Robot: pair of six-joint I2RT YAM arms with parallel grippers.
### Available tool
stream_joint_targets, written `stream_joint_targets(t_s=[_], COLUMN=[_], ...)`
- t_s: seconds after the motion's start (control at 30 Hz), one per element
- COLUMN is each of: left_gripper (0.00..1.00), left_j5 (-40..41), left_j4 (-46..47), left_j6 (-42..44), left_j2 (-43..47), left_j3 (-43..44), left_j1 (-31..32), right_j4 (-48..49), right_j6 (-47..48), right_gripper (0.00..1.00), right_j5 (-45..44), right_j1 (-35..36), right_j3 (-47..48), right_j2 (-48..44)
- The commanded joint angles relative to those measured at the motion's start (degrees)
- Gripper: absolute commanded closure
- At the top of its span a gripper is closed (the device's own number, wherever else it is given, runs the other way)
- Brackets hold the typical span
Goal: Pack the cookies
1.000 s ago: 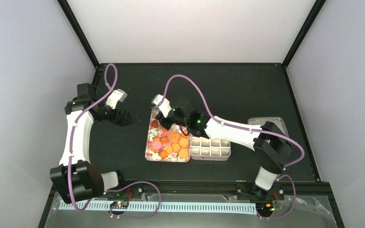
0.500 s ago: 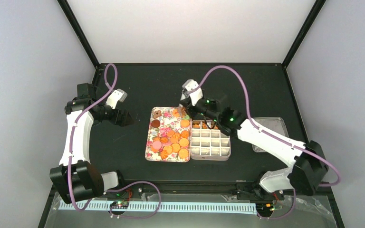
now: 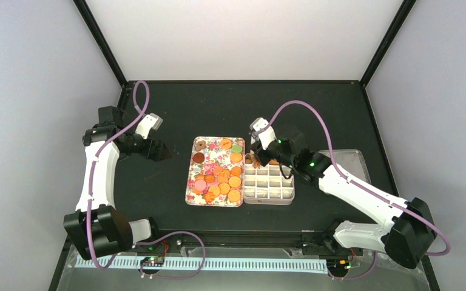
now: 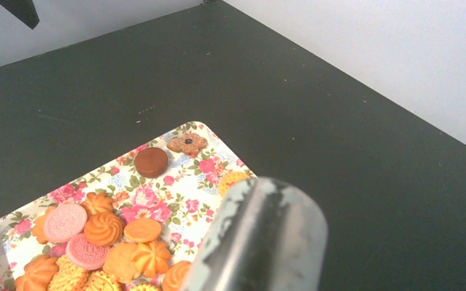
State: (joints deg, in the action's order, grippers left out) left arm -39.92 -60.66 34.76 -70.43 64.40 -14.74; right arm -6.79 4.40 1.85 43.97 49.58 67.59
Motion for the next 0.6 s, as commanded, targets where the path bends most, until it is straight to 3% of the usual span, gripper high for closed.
stream_joint_targets(t_s=[0.0, 0.57], left_gripper=[0.07, 0.07], left_j5=[-2.0, -1.4], left_j4=[-0.8, -1.0], left_j6=[1.0, 1.4], left_j2=[1.1, 1.0], left_j3=[1.6, 1.9], left_j1=[-0.4, -0.4], right_j4=[0.4, -0.2], right_j6=[1.3, 2.4], right_gripper=[0.98, 0.95], right_j5=[2.6, 6.3], right_j1=[-0.2, -0.2], right_j3=[1.1, 1.2], right_j2=[0.1, 0.3])
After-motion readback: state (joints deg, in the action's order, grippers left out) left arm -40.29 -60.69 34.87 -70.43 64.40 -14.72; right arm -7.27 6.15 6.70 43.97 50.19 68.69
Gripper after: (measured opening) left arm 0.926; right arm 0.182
